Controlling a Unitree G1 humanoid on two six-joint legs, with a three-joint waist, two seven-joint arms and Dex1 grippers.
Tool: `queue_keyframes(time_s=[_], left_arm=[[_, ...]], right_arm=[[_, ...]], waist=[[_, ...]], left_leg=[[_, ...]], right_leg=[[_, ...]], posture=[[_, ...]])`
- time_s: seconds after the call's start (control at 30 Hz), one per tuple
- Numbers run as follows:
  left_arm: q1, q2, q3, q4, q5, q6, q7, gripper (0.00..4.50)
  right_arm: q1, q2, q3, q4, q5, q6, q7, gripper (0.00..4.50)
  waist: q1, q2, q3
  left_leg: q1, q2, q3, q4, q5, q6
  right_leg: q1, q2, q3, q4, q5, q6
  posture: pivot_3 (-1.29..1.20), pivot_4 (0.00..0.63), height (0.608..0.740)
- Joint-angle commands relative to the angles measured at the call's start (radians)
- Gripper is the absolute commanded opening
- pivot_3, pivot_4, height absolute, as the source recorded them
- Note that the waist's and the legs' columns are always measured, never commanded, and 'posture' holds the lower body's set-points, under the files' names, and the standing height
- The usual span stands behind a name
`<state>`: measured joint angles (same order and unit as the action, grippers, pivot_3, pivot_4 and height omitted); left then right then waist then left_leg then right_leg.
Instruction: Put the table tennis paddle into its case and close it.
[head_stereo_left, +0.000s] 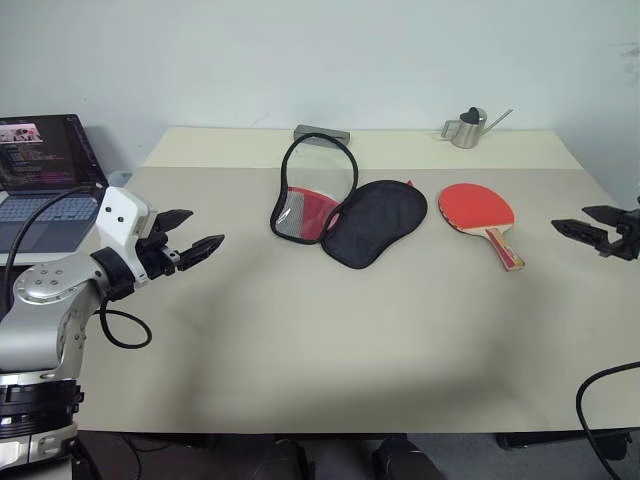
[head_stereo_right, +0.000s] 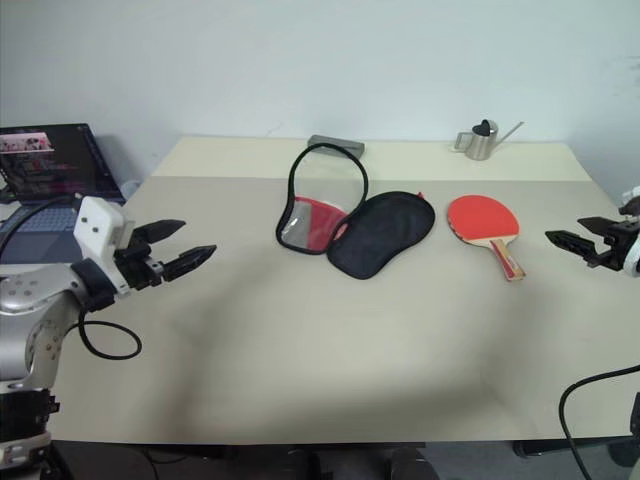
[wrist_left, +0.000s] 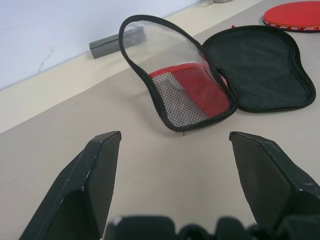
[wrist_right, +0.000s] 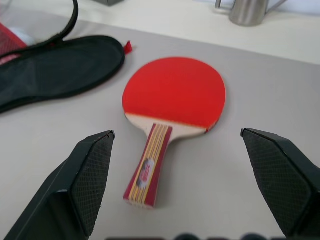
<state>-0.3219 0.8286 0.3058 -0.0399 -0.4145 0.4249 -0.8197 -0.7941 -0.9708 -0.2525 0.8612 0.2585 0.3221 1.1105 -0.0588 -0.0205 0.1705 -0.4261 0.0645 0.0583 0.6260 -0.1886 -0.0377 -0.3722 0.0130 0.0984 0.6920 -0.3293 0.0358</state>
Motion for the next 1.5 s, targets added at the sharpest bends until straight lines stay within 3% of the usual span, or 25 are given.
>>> queue_keyframes(time_s=[0.03,0.33,0.63,0.87,1.2,1.5], left_arm=[[-0.001,0.018,0.022,-0.022,-0.002,-0.009,-0.003,3.8],[-0.03,0.033,0.012,0.006,0.012,-0.027,-0.013,3.8],[-0.065,0.059,-0.051,0.042,-0.003,-0.034,-0.145,3.8],[-0.148,0.052,-0.074,0.124,-0.08,0.039,-0.263,3.8],[-0.286,0.043,-0.162,0.222,-0.059,0.007,-0.43,3.8],[-0.362,0.037,-0.232,0.28,-0.016,-0.043,-0.494,3.8]], right_arm=[[-0.013,0.002,-0.015,-0.058,0.022,0.006,-0.002,4.45],[0.019,0.021,-0.023,-0.163,0.056,0.078,-0.01,4.45],[0.139,0.129,0.045,-0.569,0.157,0.426,-0.067,4.45],[0.154,0.267,0.109,-0.763,0.21,0.629,-0.203,4.45],[0.04,0.541,0.181,-0.705,0.191,0.757,-0.464,4.45],[-0.06,0.712,0.179,-0.472,0.135,0.642,-0.615,4.45]], waist=[[0.0,0.0,0.0],[0.001,0.0,0.0],[0.002,0.0,0.0],[0.001,0.0,0.0],[0.001,0.0,0.0],[0.0,-0.001,-0.001]], left_leg=[[0.0,0.0,0.0,0.0,0.0,0.0],[0.0,0.0,0.0,0.0,0.0,0.0],[0.0,0.0,-0.001,0.0,0.0,0.0],[-0.001,0.0,-0.001,0.0,0.0,0.0],[-0.006,0.0,-0.001,0.001,0.0,0.0],[-0.007,0.0,-0.001,0.001,0.0,0.0]], right_leg=[[0.0,0.0,0.0,0.0,0.0,0.0],[0.0,0.0,0.0,0.0,0.0,0.0],[-0.001,0.0,0.0,0.001,0.0,0.0],[-0.002,0.001,-0.001,0.002,0.0,0.001],[-0.008,0.001,-0.001,0.004,0.0,0.001],[-0.009,0.002,-0.001,0.004,0.0,0.0]], posture=[[0.0,0.15,0.74],[0.0,0.15,0.74],[0.0,0.15,0.74],[0.0,0.15,0.74],[0.0,0.15,0.74],[0.0,0.15,0.74]])
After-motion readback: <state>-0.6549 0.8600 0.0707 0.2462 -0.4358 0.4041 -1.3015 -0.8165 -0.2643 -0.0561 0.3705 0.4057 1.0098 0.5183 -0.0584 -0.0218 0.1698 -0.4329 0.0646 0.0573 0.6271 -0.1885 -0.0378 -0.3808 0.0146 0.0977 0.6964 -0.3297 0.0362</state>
